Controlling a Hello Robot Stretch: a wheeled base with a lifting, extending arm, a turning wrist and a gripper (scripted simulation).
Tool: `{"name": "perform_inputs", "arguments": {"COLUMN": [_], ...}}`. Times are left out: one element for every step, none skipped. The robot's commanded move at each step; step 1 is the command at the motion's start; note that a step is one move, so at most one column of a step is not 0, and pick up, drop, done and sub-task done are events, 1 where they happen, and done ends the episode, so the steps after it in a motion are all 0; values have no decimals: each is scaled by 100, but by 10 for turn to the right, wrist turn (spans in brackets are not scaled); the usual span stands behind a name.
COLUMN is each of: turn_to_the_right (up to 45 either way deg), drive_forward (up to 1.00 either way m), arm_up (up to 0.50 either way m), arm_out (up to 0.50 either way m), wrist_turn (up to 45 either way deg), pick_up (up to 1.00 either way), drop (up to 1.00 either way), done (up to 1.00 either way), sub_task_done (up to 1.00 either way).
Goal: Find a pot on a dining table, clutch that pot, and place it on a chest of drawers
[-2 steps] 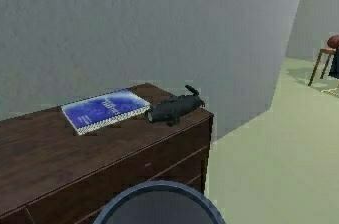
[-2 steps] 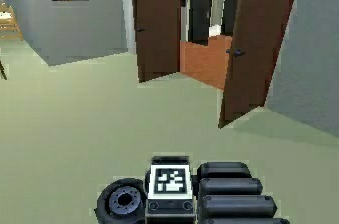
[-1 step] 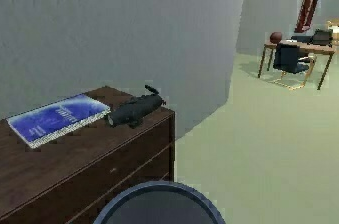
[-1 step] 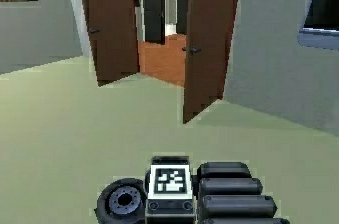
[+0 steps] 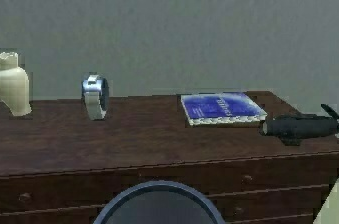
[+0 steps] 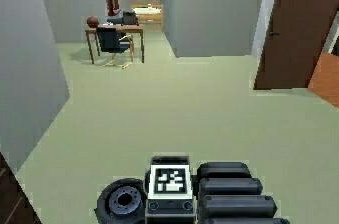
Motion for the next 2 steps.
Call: {"name": "perform_inputs", "arguments": {"turn_to_the_right": [-60, 0], "drive_forward": [0, 35], "arm_up": [0, 0], "arm_out": [0, 0], "wrist_turn": [0, 0], "pick_up": [0, 0], "drop": [0, 0], "done": [0, 0], "sub_task_done": [0, 0]}}
